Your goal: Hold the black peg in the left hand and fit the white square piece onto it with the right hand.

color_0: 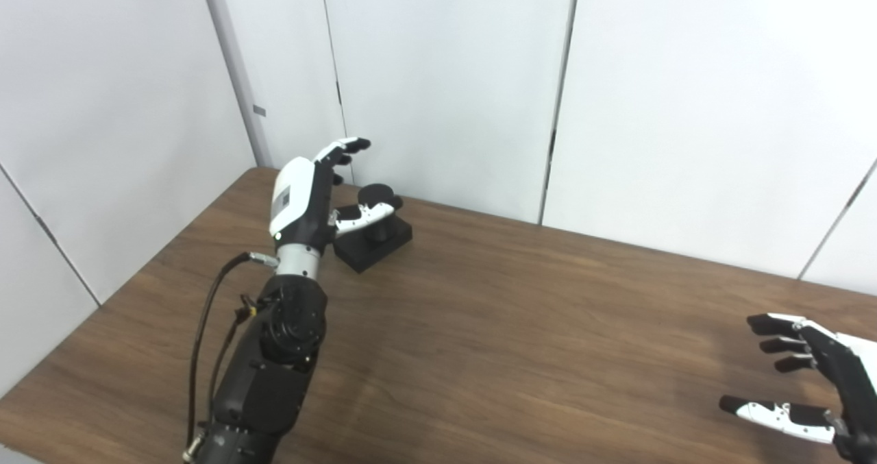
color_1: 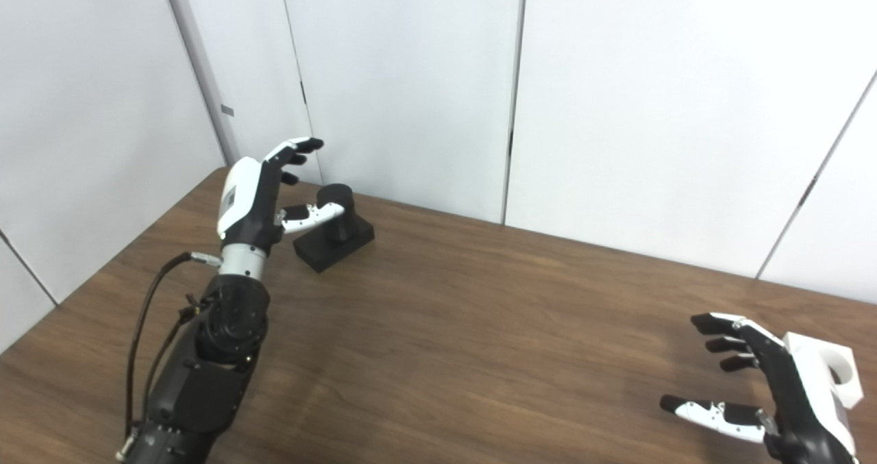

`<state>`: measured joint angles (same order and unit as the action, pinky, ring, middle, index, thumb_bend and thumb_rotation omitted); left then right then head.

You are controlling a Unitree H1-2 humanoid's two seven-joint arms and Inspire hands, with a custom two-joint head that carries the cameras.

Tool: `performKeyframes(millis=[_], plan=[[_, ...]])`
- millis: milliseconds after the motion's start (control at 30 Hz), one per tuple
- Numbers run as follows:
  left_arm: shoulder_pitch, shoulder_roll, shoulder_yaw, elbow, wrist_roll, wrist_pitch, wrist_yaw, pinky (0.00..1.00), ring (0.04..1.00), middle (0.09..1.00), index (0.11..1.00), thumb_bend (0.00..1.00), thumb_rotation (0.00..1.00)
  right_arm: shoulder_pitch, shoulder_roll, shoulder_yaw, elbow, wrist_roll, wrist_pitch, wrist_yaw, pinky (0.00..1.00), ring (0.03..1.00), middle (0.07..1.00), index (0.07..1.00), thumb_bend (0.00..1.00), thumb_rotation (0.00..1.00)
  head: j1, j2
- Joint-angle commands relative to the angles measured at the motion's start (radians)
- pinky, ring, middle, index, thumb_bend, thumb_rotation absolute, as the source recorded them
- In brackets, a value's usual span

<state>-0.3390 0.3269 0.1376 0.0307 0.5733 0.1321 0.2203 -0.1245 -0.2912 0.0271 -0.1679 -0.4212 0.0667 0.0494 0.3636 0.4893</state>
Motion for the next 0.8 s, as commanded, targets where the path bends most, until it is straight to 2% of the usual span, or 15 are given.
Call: performKeyframes(millis=[0,100,167,233,267,467,633,767], plan=[[-0.063,0.045,-0.015,-0.005,0.069,0.025,0.03,0.66,0.833,0.868,0.811,0.87,0.22,-0.035,-0.007,-0.01,-0.037,0.006,-0.019,-0.01,0.57,0.666,0.713,0.69,0.75,0.0,0.0,0.0],[-0.076,0.067,-0.037,0.01,0.125,0.089,0.02,0.71,0.903,0.925,0.831,0.95,0.3,-0.035,-0.005,-0.01,-0.045,0.006,-0.008,-0.006,0.58,0.665,0.713,0.69,0.74,0.0,0.001,0.003],[-0.083,0.075,-0.051,0.015,0.149,0.133,0.006,0.75,0.933,0.948,0.838,0.98,0.34,-0.034,-0.004,-0.009,-0.049,0.009,-0.006,-0.003,0.58,0.663,0.713,0.691,0.74,0.0,0.001,0.005],[-0.088,0.081,-0.063,0.02,0.156,0.167,-0.015,0.84,0.974,0.98,0.855,1.0,0.36,-0.034,-0.004,-0.009,-0.048,0.014,-0.01,-0.002,0.58,0.659,0.713,0.691,0.73,0.0,-0.001,0.005],[-0.09,0.083,-0.067,0.022,0.15,0.175,-0.025,0.85,0.983,0.99,0.86,1.0,0.36,-0.034,-0.005,-0.008,-0.049,0.013,-0.008,-0.001,0.58,0.662,0.715,0.688,0.73,0.0,-0.001,0.005],[-0.094,0.094,-0.105,0.052,0.155,0.212,-0.051,0.86,1.0,1.0,0.886,1.0,0.4,-0.033,-0.008,-0.006,-0.05,0.01,-0.018,-0.002,0.55,0.658,0.714,0.674,0.73,0.0,-0.003,0.007],[-0.11,0.109,-0.137,0.124,0.142,0.209,-0.069,0.86,1.0,1.0,0.897,1.0,0.45,-0.031,-0.006,-0.005,-0.06,0.007,-0.01,0.0,0.56,0.662,0.715,0.674,0.73,0.0,-0.008,0.015],[-0.133,0.127,-0.176,0.202,0.17,0.225,-0.064,0.82,0.991,1.0,0.88,1.0,0.58,-0.03,-0.007,-0.002,-0.064,0.006,-0.011,0.003,0.54,0.661,0.717,0.674,0.73,0.0,-0.011,0.016]])
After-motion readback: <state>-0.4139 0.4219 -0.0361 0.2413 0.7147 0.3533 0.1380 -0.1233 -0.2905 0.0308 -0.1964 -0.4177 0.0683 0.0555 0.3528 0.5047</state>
